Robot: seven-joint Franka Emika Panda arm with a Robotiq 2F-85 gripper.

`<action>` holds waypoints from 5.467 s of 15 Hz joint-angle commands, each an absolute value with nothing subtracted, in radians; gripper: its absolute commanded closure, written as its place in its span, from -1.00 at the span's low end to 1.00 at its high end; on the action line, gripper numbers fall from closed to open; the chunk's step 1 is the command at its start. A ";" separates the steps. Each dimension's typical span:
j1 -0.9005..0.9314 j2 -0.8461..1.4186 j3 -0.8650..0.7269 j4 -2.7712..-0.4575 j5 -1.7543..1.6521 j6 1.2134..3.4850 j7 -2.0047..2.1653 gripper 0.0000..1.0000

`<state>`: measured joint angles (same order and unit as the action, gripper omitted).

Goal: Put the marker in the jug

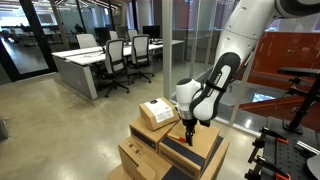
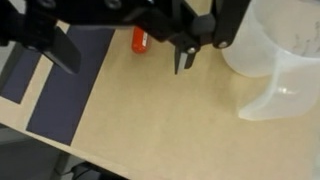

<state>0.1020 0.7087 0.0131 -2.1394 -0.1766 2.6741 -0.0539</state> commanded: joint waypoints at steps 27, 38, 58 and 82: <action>0.241 0.856 -0.093 -1.928 -0.212 2.674 0.100 -1.00; 0.232 0.892 -0.082 -1.872 -0.190 2.670 0.119 -1.00; 0.223 0.951 -0.064 -1.788 -0.181 2.658 0.107 -0.02; 0.226 0.937 -0.075 -1.806 -0.188 2.696 0.117 0.92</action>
<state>0.2224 0.9217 -0.0773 -1.8100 -0.1882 2.6709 0.0992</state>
